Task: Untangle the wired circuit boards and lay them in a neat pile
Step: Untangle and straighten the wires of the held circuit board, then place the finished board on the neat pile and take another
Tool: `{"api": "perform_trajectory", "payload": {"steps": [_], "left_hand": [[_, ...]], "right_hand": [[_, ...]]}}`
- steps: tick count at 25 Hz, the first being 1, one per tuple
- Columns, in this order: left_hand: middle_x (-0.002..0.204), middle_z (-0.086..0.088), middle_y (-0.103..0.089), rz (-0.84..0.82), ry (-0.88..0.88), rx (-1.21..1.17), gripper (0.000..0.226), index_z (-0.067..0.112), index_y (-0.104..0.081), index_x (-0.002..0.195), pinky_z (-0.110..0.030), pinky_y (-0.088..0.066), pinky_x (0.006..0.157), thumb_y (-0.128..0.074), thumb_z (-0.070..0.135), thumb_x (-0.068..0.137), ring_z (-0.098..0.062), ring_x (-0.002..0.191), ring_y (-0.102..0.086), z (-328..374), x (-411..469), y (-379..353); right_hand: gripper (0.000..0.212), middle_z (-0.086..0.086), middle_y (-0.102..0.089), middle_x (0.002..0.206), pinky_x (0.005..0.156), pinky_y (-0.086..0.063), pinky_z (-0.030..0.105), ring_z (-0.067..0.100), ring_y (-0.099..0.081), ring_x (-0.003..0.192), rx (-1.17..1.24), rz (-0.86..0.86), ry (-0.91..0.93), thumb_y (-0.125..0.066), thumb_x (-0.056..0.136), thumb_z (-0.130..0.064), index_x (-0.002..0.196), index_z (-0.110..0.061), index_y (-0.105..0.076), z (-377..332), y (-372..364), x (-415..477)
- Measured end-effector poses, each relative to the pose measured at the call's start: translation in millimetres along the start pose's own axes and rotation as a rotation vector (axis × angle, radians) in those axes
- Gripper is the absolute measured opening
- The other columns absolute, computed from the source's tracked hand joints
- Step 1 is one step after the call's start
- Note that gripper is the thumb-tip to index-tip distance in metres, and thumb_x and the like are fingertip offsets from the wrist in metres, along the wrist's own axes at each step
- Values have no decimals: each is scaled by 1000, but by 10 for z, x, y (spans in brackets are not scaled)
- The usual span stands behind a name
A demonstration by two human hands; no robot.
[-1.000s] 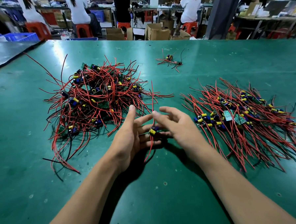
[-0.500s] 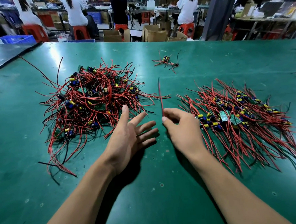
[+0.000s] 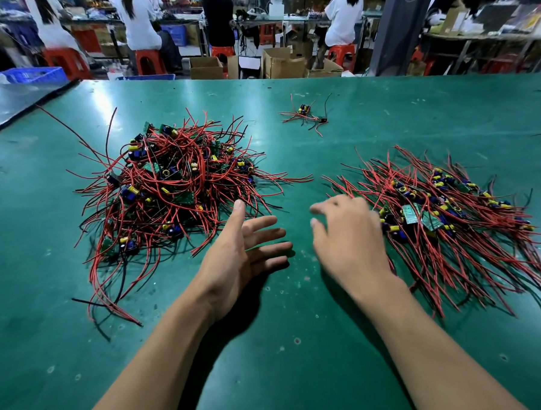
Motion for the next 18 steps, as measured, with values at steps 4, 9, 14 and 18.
{"api": "perform_trajectory", "payload": {"steps": [4, 9, 14, 18], "left_hand": [[117, -22, -68, 26, -3, -32, 66, 4, -60, 119, -43, -58, 85, -30, 58, 97, -35, 101, -70, 26, -6, 28], [114, -25, -67, 28, 3, -22, 67, 0, -60, 117, -39, -61, 78, -33, 58, 96, -35, 95, -71, 24, -25, 22], [112, -28, -66, 23, -3, -2, 67, -2, -60, 115, -40, -60, 78, -31, 56, 98, -34, 89, -70, 37, -44, 7], [108, -27, -66, 17, -11, 12, 67, -3, -60, 115, -40, -59, 77, -31, 55, 98, -32, 83, -71, 44, -56, -6]], "right_hand": [[34, 4, -59, 129, 101, -40, 39, 28, -48, 122, -59, -137, -93, -54, 99, -42, 125, -23, -66, 136, -188, -33], [43, 6, -50, 134, 94, -45, 40, 31, -55, 119, 53, -23, -210, -59, 96, -38, 136, -22, -58, 294, 12, -2], [33, 6, -52, 132, 103, -35, 44, 31, -41, 126, -83, -24, -297, -60, 95, -33, 127, -27, -64, 532, 86, 22], [29, 5, -56, 128, 103, -32, 46, 30, -41, 125, -102, -13, -240, -59, 96, -37, 122, -27, -67, 491, 37, 48]]}}
Point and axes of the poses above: each hand's wrist, its own x-axis towards the middle knuckle, its own y-axis out of the back of the hand, z = x × y, the point moved 9 cm from there along x, towards the middle knuckle
